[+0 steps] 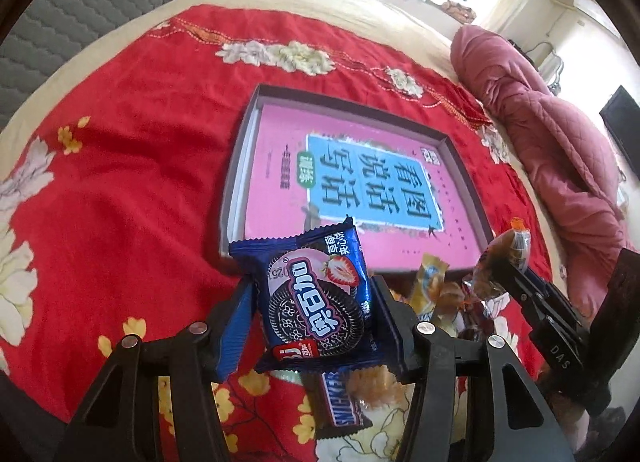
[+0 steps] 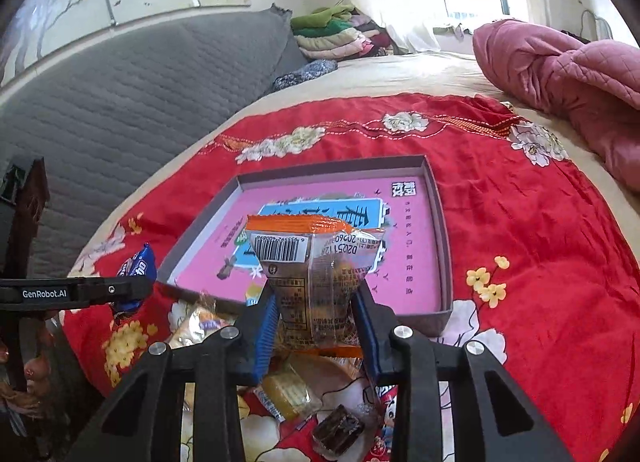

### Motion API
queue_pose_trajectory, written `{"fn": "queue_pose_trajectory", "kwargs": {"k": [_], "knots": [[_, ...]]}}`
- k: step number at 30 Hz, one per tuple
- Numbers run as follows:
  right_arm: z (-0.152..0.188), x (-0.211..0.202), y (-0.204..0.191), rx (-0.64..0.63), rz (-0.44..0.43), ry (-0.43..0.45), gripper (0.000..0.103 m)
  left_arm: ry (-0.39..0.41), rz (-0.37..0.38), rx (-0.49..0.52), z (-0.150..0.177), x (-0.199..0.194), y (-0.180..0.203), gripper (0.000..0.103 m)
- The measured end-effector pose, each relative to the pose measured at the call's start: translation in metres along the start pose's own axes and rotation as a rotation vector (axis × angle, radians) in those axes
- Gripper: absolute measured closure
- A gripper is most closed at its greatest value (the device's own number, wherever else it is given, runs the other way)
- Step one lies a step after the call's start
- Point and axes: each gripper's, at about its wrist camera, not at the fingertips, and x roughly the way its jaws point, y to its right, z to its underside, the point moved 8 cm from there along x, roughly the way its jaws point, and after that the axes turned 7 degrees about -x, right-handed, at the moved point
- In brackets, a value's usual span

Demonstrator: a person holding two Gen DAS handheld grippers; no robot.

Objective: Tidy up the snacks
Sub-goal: 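Carry both packets into the pink tray and open both grippers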

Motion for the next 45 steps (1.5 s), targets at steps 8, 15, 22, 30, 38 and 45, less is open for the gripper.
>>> {"fn": "queue_pose_trajectory", "kwargs": {"k": [8, 15, 22, 30, 38, 45], "knots": [[-0.011, 0.002, 0.02, 0.056, 0.028, 0.034, 0.067, 0.025, -0.034, 0.011, -0.019, 0.011, 0.001, 0.045], [-0.016, 0.009, 0.037, 0.093, 0.069, 0.049, 0.067, 0.056, -0.061, 0.029, -0.036, 0.023, 0.005, 0.045], [-0.02, 0.018, 0.044, 0.091, 0.096, 0.052, 0.067, 0.048, -0.081, 0.035, -0.048, 0.042, 0.007, 0.045], [-0.016, 0.037, 0.044, 0.081, 0.093, 0.009, 0.067, 0.013, -0.108, 0.041, -0.05, 0.063, 0.003, 0.045], [-0.006, 0.052, 0.046, 0.081, 0.1, -0.043, 0.067, -0.016, -0.118, 0.055, -0.044, 0.076, 0.002, 0.045], [0.001, 0.059, 0.046, 0.062, 0.125, -0.084, 0.067, -0.035, -0.128, 0.066, -0.041, 0.082, 0.002, 0.045]]}}
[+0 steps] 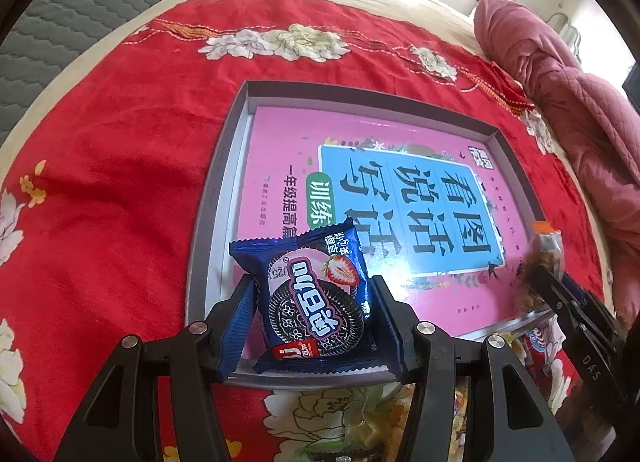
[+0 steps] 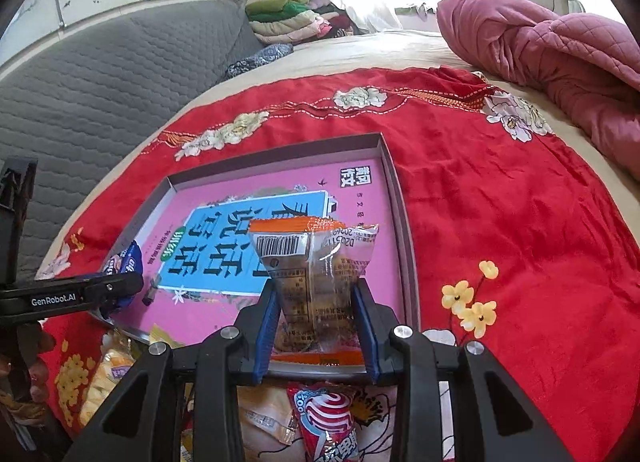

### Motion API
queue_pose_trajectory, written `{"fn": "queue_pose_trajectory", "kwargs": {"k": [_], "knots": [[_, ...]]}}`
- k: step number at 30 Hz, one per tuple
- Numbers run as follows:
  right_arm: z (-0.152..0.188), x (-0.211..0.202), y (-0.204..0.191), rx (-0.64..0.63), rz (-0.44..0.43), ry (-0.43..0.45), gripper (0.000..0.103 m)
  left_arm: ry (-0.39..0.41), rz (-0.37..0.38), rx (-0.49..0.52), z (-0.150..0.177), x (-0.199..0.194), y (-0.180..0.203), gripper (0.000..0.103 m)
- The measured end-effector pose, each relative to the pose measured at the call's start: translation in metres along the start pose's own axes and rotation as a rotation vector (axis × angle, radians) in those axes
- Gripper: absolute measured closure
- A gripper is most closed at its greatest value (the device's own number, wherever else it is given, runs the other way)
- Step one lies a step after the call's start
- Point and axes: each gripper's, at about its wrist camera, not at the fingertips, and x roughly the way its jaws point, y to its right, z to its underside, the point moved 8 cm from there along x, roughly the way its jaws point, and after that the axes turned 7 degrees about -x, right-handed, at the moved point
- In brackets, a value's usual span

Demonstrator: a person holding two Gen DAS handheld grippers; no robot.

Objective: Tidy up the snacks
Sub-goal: 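Carry both packets into the pink tray and open both grippers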

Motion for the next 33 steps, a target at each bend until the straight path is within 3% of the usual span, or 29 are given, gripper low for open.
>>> {"fn": "queue_pose_trajectory", "kwargs": {"k": [27, 33], "knots": [[0.001, 0.0, 0.006, 0.019, 0.026, -0.013, 0.066, -0.009, -0.012, 0.006, 0.002, -0.005, 0.001, 0.043], [-0.001, -0.003, 0.006, 0.019, 0.032, -0.002, 0.058, 0.005, -0.015, 0.009, 0.0, -0.013, 0.001, 0.041]]}}
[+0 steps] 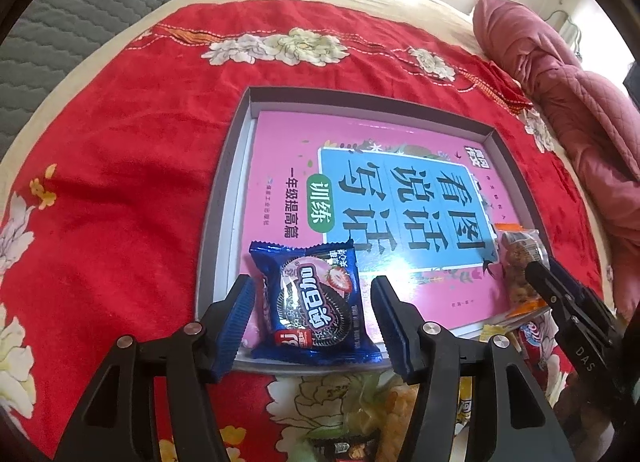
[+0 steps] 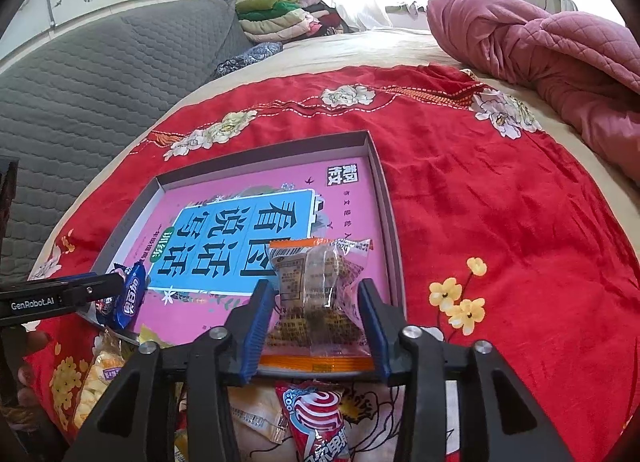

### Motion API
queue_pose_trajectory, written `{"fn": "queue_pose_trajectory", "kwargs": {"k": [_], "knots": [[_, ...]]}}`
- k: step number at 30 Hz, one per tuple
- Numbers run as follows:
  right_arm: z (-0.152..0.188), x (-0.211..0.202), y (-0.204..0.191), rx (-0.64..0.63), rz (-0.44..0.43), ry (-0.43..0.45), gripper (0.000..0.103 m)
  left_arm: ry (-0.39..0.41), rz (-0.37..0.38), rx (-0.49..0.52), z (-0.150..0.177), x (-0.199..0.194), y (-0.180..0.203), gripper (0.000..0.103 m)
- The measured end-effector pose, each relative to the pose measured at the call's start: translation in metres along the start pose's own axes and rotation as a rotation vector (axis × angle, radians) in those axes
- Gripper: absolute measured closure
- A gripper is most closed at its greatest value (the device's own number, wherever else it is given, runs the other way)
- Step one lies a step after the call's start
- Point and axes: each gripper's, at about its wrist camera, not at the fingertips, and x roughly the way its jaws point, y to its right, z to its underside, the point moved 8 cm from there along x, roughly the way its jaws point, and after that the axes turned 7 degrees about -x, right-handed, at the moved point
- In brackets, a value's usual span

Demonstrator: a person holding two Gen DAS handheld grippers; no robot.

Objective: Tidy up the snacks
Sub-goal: 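Carry both packets into the pink tray and open both grippers, then withdraw both grippers from the tray toward the remaining snacks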

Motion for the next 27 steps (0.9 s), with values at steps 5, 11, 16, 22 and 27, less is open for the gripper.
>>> {"fn": "queue_pose_trajectory", "kwargs": {"k": [5, 11, 16, 22, 27], "knots": [[-0.003, -0.003, -0.001, -0.001, -0.001, 0.012, 0.056, 0.018, -0.005, 0.002, -0.002, -0.009, 0.001, 0.04], [-0.007, -0.01, -0.004, -0.008, -0.008, 0.035, 0.052, 0.031, -0.005, 0.008, -0.003, -0.018, 0.002, 0.04], [-0.012, -0.018, -0.005, -0.009, -0.021, 0.072, 0.049, 0.044, -0.003, 0.014, -0.002, -0.027, 0.004, 0.04], [-0.018, -0.031, -0.006, -0.011, -0.026, 0.112, 0.046, 0.059, 0.012, 0.019, -0.001, -0.041, 0.006, 0.034], [-0.02, -0.041, -0.007, -0.017, -0.028, 0.136, 0.043, 0.061, 0.02, 0.019, 0.001, -0.048, 0.005, 0.034]]}}
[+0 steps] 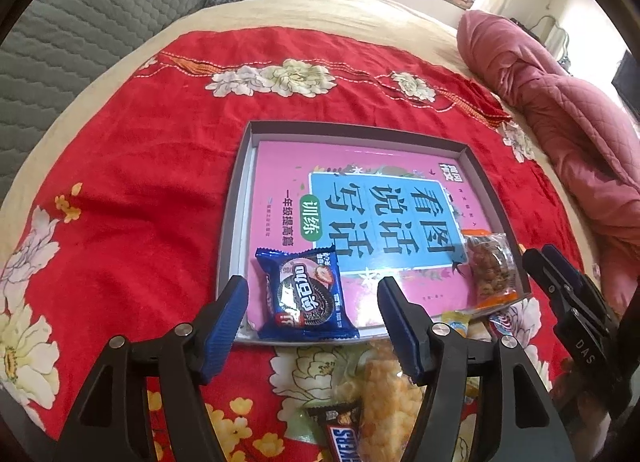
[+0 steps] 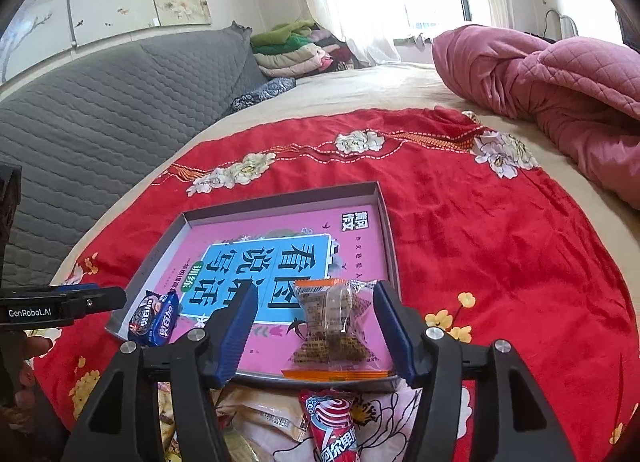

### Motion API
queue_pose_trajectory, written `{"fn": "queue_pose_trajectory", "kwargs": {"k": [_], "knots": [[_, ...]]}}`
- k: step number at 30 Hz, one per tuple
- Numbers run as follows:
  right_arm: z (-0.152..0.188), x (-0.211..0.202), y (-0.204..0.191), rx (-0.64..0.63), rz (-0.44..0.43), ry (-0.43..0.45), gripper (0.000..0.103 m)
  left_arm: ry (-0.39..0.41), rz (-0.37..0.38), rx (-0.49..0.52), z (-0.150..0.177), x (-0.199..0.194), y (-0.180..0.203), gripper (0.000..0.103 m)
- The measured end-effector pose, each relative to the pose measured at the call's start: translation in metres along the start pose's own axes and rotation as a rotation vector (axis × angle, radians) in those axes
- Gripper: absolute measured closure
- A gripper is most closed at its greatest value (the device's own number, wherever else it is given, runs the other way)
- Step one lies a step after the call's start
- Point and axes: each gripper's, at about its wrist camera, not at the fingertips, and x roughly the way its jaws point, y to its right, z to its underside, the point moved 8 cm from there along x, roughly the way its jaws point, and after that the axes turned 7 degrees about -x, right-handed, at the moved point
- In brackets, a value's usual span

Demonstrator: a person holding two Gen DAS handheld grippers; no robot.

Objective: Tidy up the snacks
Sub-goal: 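Withdraw both grippers from the tray toward the remaining snacks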

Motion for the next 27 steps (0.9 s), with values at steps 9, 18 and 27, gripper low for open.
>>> {"fn": "queue_pose_trajectory", "kwargs": {"k": [9, 18, 27], "knots": [[-0.002, -0.012, 0.002, 0.006, 0.002, 0.021, 0.041, -0.015, 0.009, 0.018, 0.011, -0.009, 0.002, 0.034], [0.002, -0.031, 0.016, 0.054, 0.019, 0.019, 0.038, -0.027, 0.024, 0.031, 0.021, -0.018, 0.003, 0.034], [0.017, -0.04, 0.024, 0.092, 0.044, -0.03, 0.038, -0.047, 0.032, 0.048, 0.031, -0.022, 0.004, 0.034]]}}
